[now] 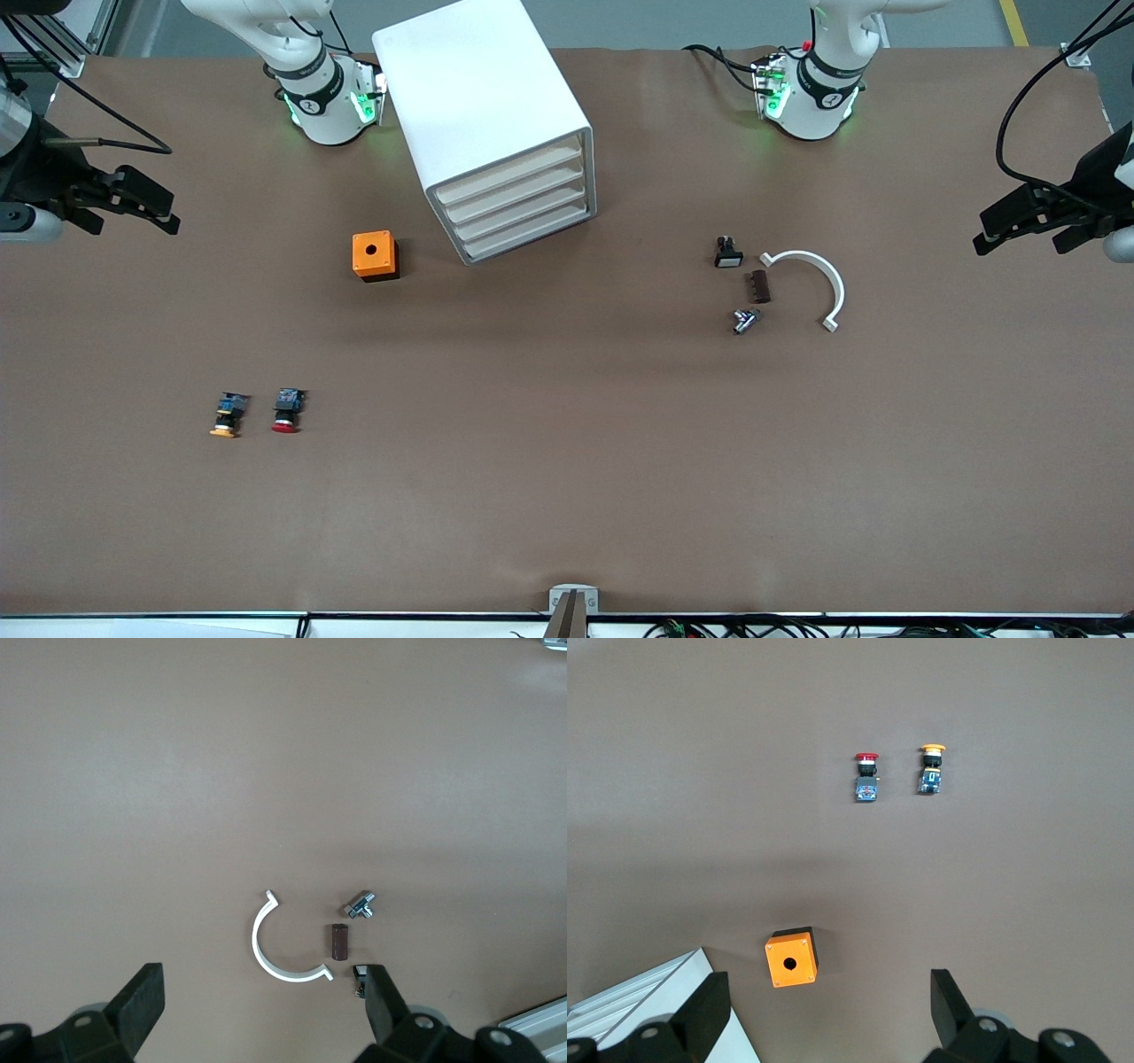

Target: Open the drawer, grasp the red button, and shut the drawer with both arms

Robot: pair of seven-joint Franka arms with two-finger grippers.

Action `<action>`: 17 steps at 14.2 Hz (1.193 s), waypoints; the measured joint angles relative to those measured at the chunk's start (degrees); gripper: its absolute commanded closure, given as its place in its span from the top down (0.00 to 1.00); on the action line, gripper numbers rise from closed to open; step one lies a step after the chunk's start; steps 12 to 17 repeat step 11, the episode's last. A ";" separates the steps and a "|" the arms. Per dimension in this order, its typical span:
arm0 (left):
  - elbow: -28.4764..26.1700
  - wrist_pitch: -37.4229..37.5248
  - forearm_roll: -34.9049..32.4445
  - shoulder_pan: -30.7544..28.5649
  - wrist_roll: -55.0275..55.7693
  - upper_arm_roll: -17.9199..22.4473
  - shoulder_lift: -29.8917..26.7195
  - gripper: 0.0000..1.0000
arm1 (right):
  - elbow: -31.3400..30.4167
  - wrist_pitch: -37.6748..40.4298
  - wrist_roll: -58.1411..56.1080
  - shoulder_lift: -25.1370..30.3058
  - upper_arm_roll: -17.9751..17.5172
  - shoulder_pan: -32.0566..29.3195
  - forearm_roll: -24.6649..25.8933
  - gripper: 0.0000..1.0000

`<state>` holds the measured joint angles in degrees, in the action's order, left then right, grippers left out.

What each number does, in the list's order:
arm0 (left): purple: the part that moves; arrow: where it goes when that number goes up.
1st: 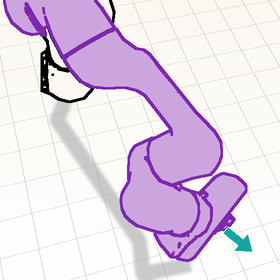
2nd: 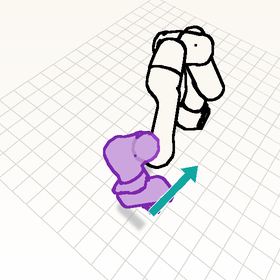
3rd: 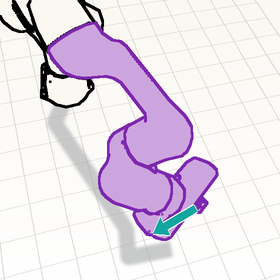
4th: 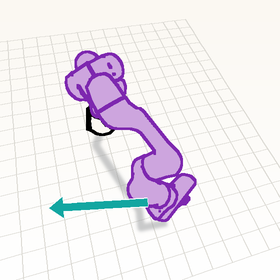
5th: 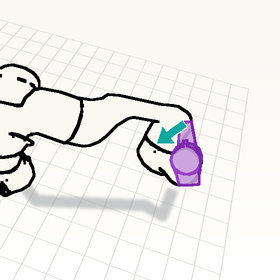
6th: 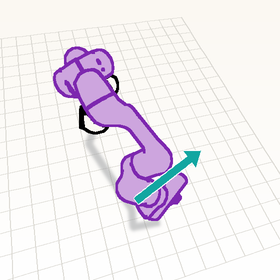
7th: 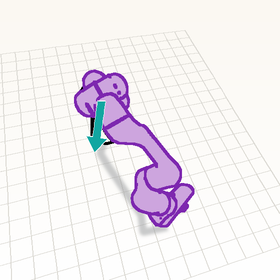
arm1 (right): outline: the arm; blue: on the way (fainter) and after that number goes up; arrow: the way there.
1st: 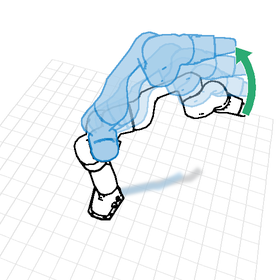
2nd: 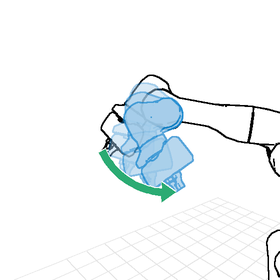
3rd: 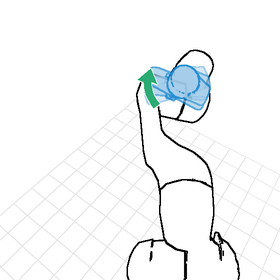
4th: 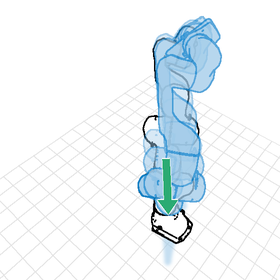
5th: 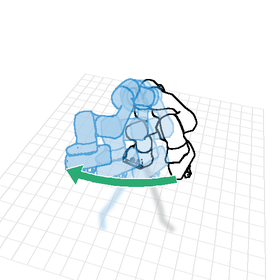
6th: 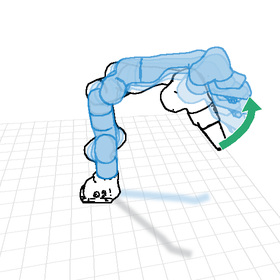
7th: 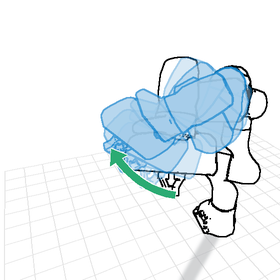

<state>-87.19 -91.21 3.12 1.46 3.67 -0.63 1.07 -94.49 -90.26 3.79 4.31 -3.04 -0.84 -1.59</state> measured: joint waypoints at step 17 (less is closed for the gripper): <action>0.00 0.03 -0.01 0.00 0.00 0.00 0.04 1.00 | -1.14 -0.29 0.01 0.84 0.05 -0.01 0.00 1.00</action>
